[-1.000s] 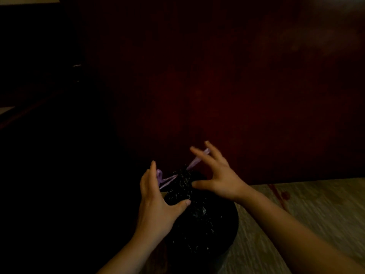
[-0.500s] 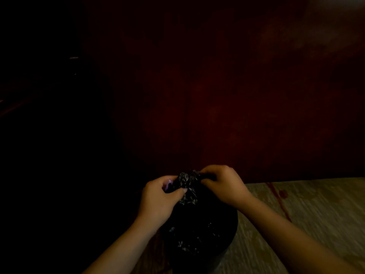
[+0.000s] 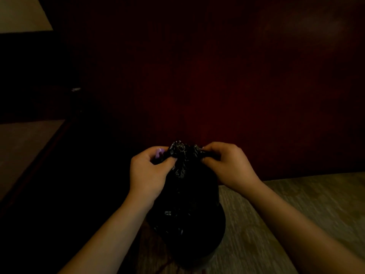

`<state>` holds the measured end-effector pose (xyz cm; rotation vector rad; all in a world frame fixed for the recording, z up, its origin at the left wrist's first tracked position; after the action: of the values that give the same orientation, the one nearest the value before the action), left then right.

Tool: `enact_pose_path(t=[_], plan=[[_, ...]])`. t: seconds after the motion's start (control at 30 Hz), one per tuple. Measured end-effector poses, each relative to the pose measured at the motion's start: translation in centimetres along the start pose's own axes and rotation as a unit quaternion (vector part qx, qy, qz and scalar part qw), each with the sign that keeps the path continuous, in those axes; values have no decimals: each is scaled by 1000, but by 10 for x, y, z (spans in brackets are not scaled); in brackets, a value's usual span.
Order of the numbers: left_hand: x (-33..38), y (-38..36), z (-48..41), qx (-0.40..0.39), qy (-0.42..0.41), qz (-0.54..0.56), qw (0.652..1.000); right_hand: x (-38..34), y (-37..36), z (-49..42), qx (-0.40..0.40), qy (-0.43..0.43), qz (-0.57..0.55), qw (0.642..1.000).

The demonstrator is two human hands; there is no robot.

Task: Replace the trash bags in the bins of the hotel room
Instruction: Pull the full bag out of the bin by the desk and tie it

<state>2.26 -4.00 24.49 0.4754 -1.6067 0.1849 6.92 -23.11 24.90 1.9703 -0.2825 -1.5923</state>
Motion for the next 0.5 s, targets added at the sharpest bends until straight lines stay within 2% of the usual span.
enact_pose_path(t=[0.13, 0.5], plan=[[58, 0, -2, 10, 15, 5, 1000, -43, 37, 1, 20, -8, 20, 1000], [292, -9, 23, -79, 11, -83, 993, -206, 204, 40, 57, -83, 65, 993]])
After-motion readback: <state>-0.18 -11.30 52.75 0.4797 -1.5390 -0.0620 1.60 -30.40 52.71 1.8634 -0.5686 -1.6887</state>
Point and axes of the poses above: each hand's wrist, its own z-axis away from the middle knuckle, its own y-axis out of the back of the hand, x = y × z, the point moved 1 cm from there along -z, towards the middle knuckle, and after that the axes turned 1 degree about -z, right-handed, at the moved point
